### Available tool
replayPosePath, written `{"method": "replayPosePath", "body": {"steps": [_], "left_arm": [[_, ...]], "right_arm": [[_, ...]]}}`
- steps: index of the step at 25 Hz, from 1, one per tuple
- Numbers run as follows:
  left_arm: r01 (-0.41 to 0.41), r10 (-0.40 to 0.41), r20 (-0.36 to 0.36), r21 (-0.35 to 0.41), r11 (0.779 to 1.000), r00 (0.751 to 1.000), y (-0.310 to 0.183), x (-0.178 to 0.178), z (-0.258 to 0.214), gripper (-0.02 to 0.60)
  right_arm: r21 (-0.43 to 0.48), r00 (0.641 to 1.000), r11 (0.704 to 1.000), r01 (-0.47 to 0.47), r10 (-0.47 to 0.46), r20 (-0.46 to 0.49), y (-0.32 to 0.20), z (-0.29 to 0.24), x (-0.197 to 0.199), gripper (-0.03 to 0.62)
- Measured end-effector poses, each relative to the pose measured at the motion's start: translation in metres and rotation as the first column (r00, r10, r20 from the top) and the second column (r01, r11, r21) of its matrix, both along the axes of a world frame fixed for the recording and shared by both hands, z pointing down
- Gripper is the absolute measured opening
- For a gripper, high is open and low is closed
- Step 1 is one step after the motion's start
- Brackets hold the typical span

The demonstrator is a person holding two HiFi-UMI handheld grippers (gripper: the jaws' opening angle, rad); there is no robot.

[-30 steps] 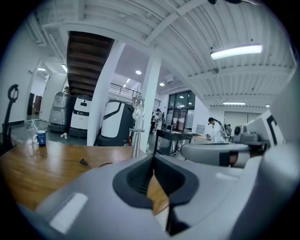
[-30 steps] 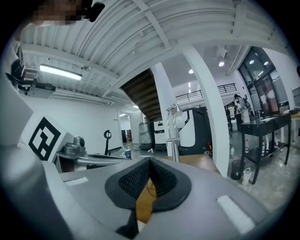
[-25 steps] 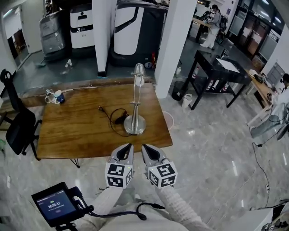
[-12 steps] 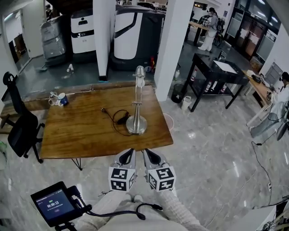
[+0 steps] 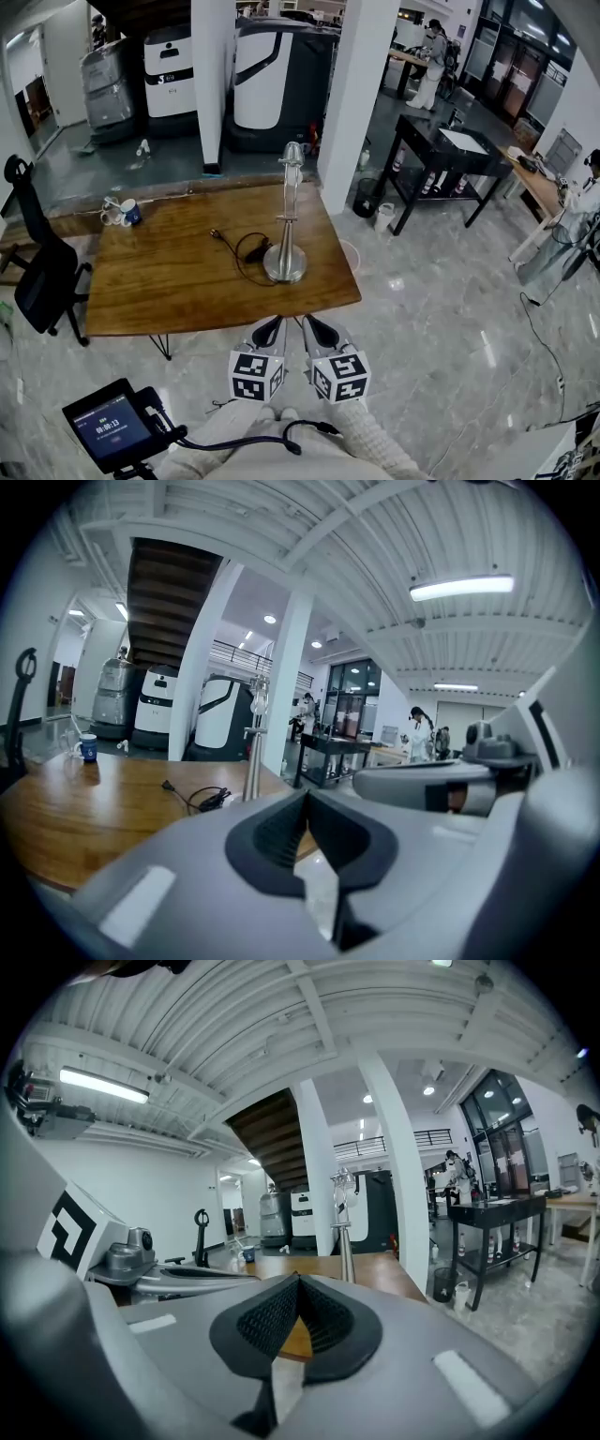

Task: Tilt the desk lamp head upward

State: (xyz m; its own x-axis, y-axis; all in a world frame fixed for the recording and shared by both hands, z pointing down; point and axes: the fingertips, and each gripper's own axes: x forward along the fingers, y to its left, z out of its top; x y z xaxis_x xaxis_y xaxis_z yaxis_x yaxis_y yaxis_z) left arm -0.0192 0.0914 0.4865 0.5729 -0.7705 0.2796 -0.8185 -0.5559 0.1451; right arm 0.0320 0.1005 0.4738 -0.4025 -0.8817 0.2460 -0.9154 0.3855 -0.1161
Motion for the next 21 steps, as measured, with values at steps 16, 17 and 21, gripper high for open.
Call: {"method": "replayPosePath", "body": {"steps": [16, 17, 21], "left_arm": [[0.0, -0.001, 0.028, 0.017, 1.0, 1.0, -0.001, 0.0, 0.002, 0.008], [0.0, 0.0, 0.031, 0.018, 1.0, 1.0, -0.001, 0.0, 0.003, 0.008], [-0.001, 0.001, 0.036, 0.014, 1.0, 0.999, -0.002, -0.003, 0.004, 0.008]], "right_arm": [[-0.01, 0.999, 1.0, 0.026, -0.026, -0.034, -0.003, 0.004, -0.01, -0.002], [-0.011, 0.999, 1.0, 0.027, -0.028, -0.034, -0.002, 0.005, -0.01, -0.002], [-0.017, 0.999, 0.999, 0.036, -0.036, -0.029, -0.003, 0.008, -0.016, -0.002]]}}
